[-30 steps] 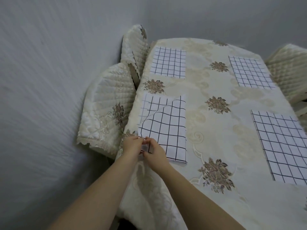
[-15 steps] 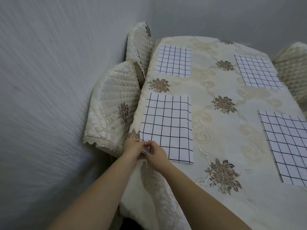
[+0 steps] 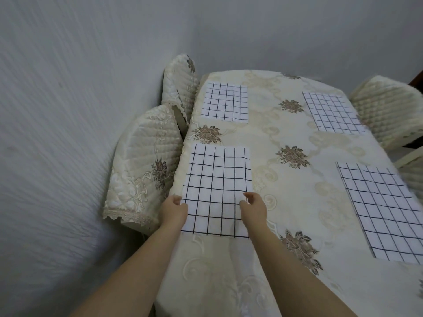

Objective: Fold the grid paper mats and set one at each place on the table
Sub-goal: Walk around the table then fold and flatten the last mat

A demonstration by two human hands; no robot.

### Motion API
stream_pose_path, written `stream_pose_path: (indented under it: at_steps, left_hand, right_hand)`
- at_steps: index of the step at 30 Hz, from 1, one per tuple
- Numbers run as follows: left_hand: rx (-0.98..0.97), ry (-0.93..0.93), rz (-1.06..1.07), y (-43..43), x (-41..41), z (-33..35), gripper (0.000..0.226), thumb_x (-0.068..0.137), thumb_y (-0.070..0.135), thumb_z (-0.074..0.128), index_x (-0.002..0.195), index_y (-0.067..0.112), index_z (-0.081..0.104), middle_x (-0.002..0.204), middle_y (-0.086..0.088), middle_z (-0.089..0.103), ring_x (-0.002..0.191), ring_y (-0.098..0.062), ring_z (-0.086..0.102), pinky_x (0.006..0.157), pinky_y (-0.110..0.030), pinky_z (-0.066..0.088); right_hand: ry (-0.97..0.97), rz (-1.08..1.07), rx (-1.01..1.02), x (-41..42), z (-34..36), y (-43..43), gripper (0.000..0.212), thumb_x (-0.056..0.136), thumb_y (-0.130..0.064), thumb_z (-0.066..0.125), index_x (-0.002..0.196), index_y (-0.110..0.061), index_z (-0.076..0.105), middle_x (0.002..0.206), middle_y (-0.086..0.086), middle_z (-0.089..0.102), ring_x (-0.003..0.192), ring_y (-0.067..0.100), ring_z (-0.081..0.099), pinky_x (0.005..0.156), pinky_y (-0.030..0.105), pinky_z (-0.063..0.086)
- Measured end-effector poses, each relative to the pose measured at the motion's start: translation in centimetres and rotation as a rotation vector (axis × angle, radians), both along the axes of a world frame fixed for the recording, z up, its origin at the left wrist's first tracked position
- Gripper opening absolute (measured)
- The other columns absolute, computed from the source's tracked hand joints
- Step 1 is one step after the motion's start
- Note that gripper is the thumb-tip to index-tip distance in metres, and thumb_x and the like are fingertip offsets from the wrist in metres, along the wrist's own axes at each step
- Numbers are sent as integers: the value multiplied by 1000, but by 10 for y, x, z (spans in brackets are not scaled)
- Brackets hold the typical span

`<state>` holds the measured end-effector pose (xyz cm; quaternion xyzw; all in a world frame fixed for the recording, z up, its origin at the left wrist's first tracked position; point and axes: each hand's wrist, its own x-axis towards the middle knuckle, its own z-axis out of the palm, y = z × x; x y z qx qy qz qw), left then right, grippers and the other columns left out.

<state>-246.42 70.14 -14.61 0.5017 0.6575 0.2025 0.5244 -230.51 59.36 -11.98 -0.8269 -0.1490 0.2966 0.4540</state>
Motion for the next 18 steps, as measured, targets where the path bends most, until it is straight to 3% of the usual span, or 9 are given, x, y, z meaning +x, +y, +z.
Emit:
stream_pose_path:
  at_steps: [4,7,8,10,11,13,18]
  left_hand:
    - [3,36,-7,2,2,-2,36,87,2,52,122,5,57,124,-13,60,109,-32,58,94,-39,47]
    - [16,87,-23,3,0,-3,29,86,0,51,114,7,57,109,-9,59,93,-27,56,81,-33,46]
    - [19,100,-32,5,0,-5,25,86,0,52,109,9,58,107,-9,60,90,-27,56,77,-32,46]
    - [17,125,-47,7,-1,-9,19,84,1,55,100,11,58,107,-13,63,85,-29,57,70,-30,46]
    - [13,132,-53,7,-1,-10,18,83,1,57,98,10,59,106,-15,64,83,-29,57,68,-29,45]
    - [9,140,-61,8,0,-12,21,81,0,60,100,8,65,101,-15,66,81,-29,58,67,-28,45]
    - [2,162,-96,14,2,-14,22,77,-1,60,96,4,70,82,-13,65,69,-27,58,53,-22,39]
  right_hand:
    - [-41,-62,-163,26,-13,-10,41,86,-11,54,127,-9,54,120,14,58,90,26,59,72,27,41]
    - [6,-47,-243,30,-23,-16,42,83,-14,59,124,-4,53,114,17,61,94,32,62,69,27,41]
    - [6,-39,-258,30,-24,-18,37,83,-13,60,118,-3,54,108,16,62,93,31,61,70,26,39]
    - [-10,-27,-289,30,-24,-20,10,81,-12,61,87,-6,56,81,10,57,72,25,54,64,24,36]
    - [-16,-22,-299,31,-26,-21,17,80,-11,60,69,-9,48,65,6,48,58,20,45,56,23,32]
    - [-43,26,-327,32,-27,-23,37,79,-7,59,53,-13,33,50,2,34,46,15,30,45,24,21]
    - [-117,102,-390,37,-27,-25,45,77,-6,60,43,-14,32,45,1,32,43,16,30,45,27,21]
